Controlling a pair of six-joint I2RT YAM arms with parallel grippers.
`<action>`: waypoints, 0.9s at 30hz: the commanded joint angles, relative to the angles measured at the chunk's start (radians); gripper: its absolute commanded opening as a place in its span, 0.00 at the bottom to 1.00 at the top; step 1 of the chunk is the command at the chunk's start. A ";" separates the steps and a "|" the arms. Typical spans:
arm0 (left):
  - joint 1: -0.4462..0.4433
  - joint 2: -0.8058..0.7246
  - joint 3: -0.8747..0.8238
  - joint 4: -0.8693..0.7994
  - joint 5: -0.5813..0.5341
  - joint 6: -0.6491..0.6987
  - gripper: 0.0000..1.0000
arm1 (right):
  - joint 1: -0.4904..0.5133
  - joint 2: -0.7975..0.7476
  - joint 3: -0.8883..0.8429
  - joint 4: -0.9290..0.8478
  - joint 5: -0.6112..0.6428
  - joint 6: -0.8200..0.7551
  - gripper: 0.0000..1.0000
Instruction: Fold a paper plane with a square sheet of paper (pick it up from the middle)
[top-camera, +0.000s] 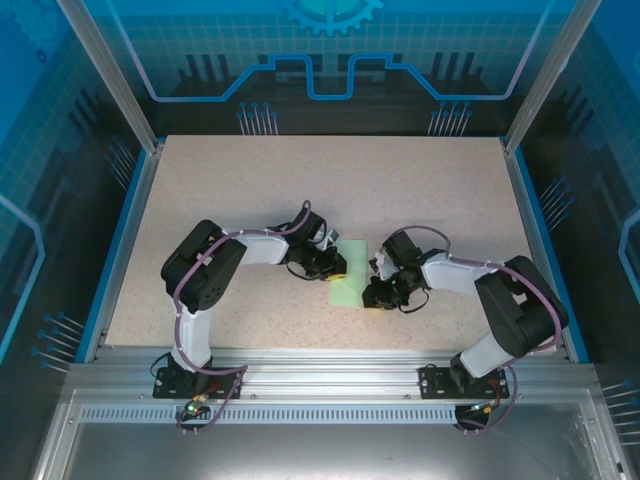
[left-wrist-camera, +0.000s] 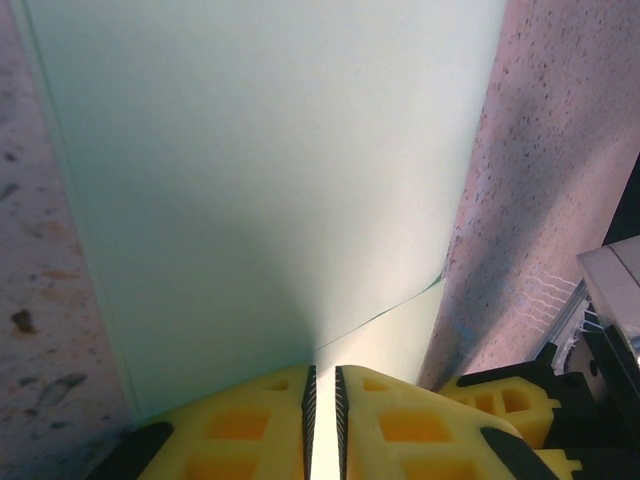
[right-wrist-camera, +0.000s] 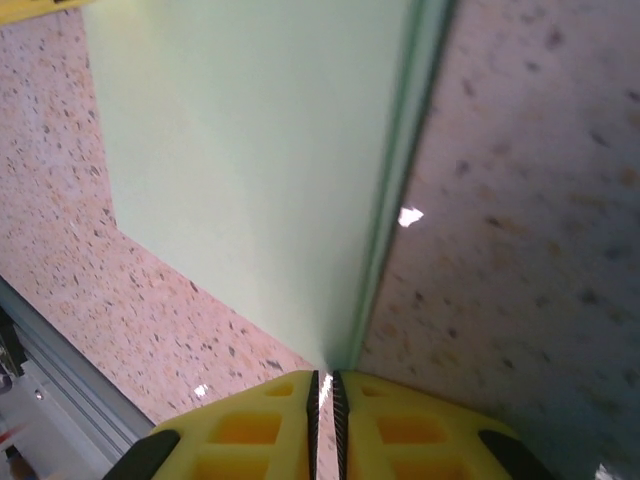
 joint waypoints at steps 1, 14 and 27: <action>-0.003 0.029 0.009 -0.064 -0.033 0.008 0.19 | -0.017 -0.062 0.011 -0.094 0.048 0.017 0.19; -0.004 -0.080 0.099 -0.142 -0.022 0.030 0.29 | -0.019 0.007 0.152 -0.044 0.123 0.044 0.39; -0.004 -0.088 0.050 -0.148 -0.020 0.043 0.26 | -0.020 0.107 0.188 -0.001 0.121 0.056 0.45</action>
